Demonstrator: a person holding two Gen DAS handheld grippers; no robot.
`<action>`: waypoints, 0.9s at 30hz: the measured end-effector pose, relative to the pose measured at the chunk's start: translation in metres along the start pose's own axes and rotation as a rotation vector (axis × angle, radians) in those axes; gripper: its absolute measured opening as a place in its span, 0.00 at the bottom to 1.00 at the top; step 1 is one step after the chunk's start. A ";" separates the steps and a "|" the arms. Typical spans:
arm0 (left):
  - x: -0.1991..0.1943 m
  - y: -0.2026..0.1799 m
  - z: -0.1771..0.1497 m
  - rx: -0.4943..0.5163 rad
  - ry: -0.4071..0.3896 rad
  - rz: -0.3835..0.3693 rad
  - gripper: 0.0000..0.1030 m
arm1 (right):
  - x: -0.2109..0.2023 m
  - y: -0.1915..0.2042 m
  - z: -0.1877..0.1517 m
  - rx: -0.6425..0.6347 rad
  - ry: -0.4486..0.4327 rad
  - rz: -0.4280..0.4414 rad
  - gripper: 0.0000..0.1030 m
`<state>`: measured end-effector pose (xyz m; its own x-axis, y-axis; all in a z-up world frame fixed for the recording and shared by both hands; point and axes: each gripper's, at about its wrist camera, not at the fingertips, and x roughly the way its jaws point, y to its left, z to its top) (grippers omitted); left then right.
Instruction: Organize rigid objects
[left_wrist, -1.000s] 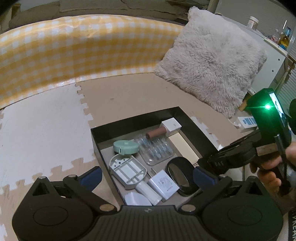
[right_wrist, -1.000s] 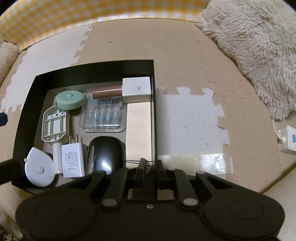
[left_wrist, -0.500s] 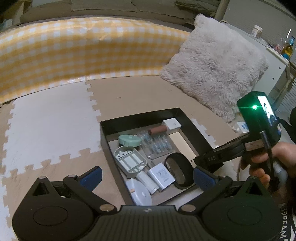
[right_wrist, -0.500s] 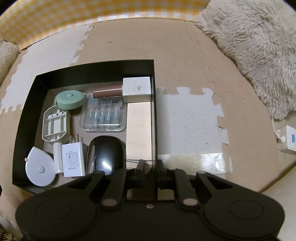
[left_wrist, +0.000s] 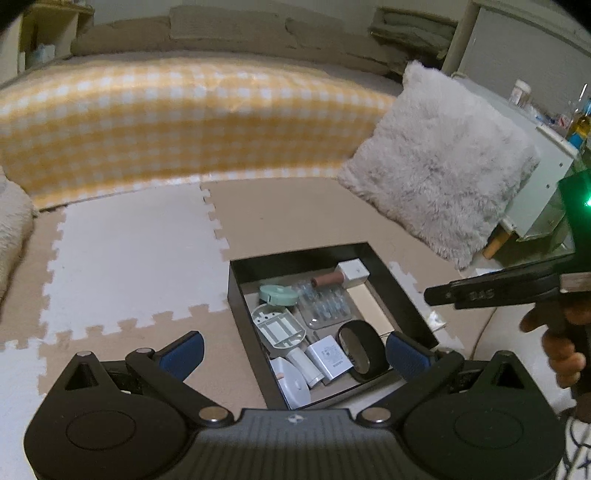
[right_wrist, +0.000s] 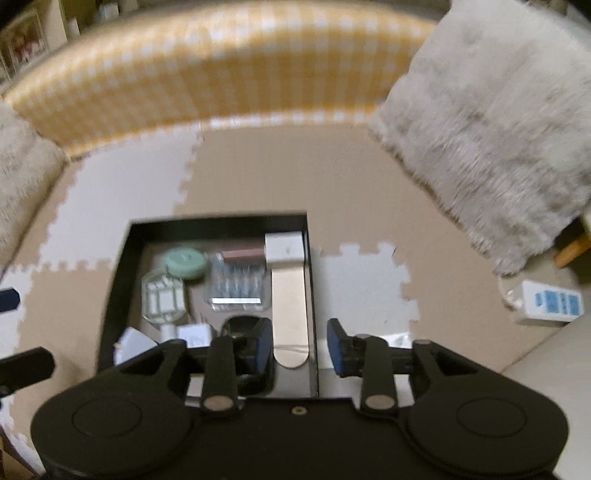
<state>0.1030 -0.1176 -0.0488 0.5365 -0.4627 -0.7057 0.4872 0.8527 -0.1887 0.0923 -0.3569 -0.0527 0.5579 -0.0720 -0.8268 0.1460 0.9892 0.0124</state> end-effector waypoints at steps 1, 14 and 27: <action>-0.005 0.000 0.000 -0.003 -0.009 -0.001 1.00 | -0.010 0.001 -0.001 -0.005 -0.018 0.007 0.38; -0.070 -0.003 -0.013 -0.023 -0.128 0.096 1.00 | -0.100 0.019 -0.036 -0.012 -0.190 0.054 0.59; -0.097 -0.005 -0.045 0.026 -0.161 0.190 1.00 | -0.130 0.039 -0.091 -0.003 -0.292 0.032 0.88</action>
<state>0.0175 -0.0661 -0.0106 0.7219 -0.3294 -0.6086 0.3836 0.9224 -0.0442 -0.0489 -0.2973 0.0044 0.7740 -0.0743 -0.6288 0.1223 0.9919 0.0333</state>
